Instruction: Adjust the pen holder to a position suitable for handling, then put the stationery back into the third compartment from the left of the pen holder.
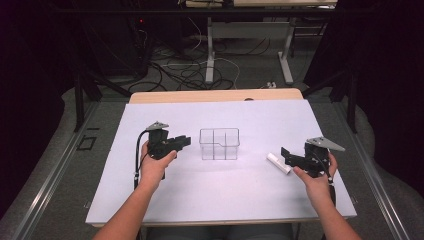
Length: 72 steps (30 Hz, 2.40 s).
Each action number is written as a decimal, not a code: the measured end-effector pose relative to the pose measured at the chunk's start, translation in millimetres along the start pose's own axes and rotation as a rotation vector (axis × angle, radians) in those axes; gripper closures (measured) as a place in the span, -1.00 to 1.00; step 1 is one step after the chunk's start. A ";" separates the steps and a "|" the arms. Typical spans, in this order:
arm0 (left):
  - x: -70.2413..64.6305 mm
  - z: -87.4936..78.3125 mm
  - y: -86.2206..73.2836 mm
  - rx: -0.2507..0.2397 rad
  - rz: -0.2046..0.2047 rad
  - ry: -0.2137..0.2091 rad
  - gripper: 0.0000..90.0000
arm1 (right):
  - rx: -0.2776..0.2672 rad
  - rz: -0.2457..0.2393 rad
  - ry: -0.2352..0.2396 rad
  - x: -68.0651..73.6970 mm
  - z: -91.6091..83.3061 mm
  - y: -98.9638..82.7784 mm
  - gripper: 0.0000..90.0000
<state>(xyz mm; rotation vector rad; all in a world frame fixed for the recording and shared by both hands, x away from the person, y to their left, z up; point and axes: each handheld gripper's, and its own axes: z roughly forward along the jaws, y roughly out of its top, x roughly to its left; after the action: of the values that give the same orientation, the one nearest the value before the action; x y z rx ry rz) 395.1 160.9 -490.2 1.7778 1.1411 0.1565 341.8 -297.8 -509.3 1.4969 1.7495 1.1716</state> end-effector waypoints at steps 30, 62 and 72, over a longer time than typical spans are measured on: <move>0.0 -36.0 -21.5 -0.071 0.131 0.192 -0.39 | 0.006 -0.015 0.001 0.2 -0.3 -0.1 -0.83; 10.4 -38.1 -34.4 -0.090 0.075 0.206 -0.99 | 0.104 -0.114 0.008 6.2 5.5 2.7 -0.83; 8.5 -38.7 -36.0 -0.094 0.074 0.190 -0.98 | 0.178 -0.190 0.016 6.7 10.8 15.2 -0.60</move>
<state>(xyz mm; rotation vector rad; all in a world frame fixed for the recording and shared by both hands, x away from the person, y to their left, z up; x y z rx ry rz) 355.9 195.6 -501.5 1.7497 1.1819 0.4248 356.8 -288.5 -500.2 1.3855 2.0028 0.9559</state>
